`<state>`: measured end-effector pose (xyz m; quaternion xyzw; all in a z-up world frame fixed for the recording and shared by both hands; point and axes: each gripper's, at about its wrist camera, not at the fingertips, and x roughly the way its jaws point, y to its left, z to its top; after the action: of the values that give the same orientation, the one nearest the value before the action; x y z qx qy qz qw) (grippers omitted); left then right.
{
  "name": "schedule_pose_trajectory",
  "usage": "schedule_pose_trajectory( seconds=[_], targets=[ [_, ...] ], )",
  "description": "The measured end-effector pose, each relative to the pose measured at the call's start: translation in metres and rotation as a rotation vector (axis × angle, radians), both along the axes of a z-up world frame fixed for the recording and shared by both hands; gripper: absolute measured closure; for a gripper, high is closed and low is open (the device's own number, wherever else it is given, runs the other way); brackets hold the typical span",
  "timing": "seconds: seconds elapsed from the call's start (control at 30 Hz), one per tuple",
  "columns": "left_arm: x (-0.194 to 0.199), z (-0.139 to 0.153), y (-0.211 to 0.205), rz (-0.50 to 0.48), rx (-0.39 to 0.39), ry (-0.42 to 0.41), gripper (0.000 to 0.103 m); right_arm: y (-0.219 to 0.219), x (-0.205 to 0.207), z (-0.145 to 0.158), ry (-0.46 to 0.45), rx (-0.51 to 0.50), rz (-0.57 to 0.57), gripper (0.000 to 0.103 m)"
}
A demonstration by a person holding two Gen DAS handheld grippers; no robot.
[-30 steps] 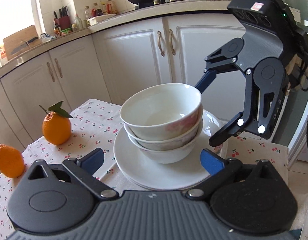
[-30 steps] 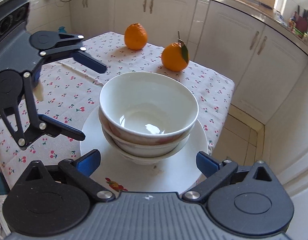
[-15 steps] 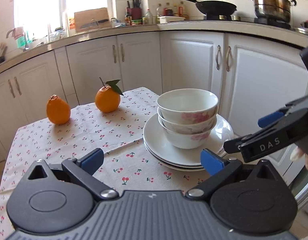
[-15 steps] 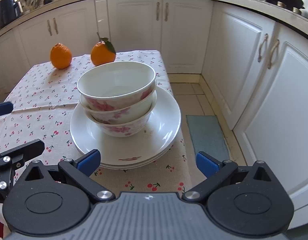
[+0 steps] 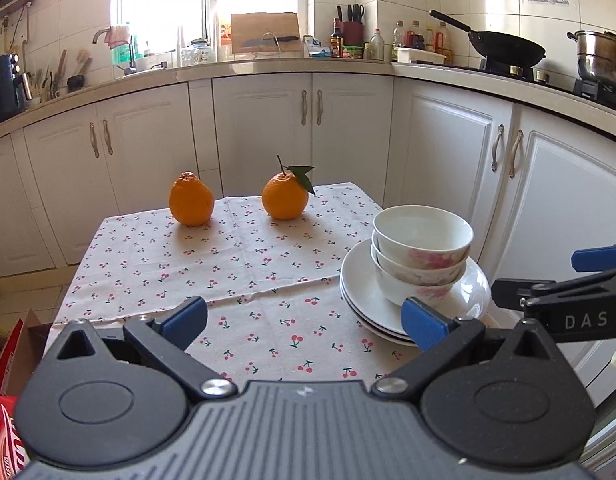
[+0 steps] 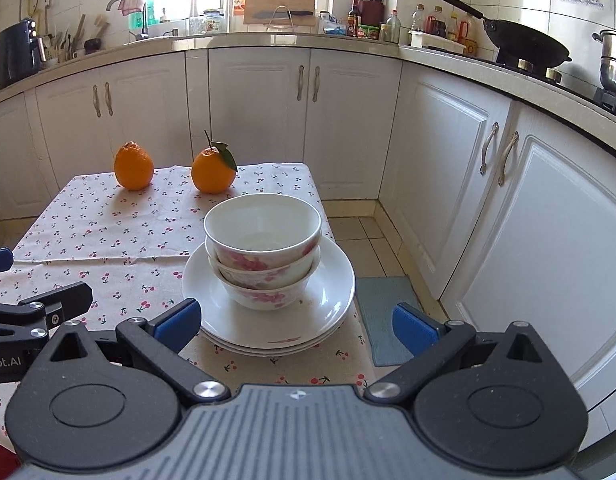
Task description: Organize plates and bowls
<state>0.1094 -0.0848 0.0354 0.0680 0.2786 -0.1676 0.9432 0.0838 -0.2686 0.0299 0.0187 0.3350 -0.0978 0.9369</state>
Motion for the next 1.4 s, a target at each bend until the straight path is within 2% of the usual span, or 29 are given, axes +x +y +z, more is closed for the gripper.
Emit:
schedule_pose_trajectory(
  seconds=[0.37, 1.4],
  targets=[
    [-0.0021, -0.0004, 0.0008, 0.022, -0.005, 0.001, 0.001, 0.0091, -0.0033, 0.0019, -0.01, -0.031, 0.009, 0.0],
    [-0.0004, -0.0014, 0.0033, 0.041, -0.009, 0.017, 0.001, 0.01, -0.0029, 0.0015, -0.008, -0.042, 0.002, 0.0]
  ],
)
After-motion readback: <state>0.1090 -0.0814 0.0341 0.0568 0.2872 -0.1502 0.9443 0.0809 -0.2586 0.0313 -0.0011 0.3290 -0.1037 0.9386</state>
